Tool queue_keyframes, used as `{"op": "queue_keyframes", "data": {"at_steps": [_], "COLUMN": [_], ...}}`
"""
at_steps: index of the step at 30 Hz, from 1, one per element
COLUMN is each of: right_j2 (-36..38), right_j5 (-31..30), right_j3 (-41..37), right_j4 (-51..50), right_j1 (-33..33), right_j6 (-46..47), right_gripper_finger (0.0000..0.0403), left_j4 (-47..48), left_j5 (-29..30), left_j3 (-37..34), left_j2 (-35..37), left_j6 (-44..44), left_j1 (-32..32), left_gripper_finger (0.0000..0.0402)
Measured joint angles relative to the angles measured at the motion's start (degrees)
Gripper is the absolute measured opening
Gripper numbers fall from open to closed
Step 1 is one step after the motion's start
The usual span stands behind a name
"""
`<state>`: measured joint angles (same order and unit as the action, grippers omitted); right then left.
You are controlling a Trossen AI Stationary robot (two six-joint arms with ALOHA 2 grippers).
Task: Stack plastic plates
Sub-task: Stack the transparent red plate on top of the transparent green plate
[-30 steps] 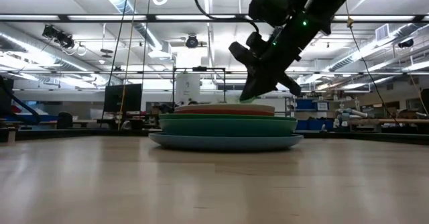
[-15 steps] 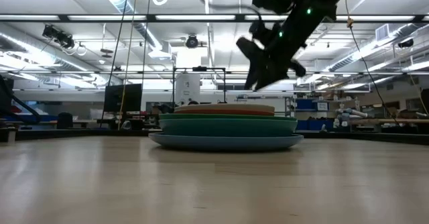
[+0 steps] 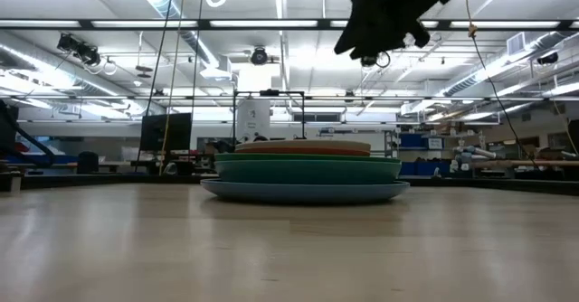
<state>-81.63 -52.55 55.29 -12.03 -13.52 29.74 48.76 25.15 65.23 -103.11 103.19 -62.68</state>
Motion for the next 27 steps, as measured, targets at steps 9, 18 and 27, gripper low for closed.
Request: {"op": "queue_keyframes", "data": {"at_steps": [9,18,27], "right_j2": [-0.4,-0.4,-0.4], "right_j5": [-4.1,-6.6,-6.4], "right_j3": [0.0,0.0,0.0], "right_j4": [0.8,0.8,4.2], "right_j1": [-6.8,-9.4,-9.5], "right_j6": [0.0,0.3,0.2], "right_gripper_finger": [0.0193,0.0193,0.0193], "left_j4": [0.4,13.0,14.3], "left_j5": [-2.8,-1.6,-1.3], "left_j3": [0.6,9.3,10.5], "left_j2": [-0.5,-6.3,-15.0], "left_j6": [8.6,16.2,17.8], "left_j1": [4.8,2.2,1.7], "left_gripper_finger": [0.0195,0.0159,0.0145]}}
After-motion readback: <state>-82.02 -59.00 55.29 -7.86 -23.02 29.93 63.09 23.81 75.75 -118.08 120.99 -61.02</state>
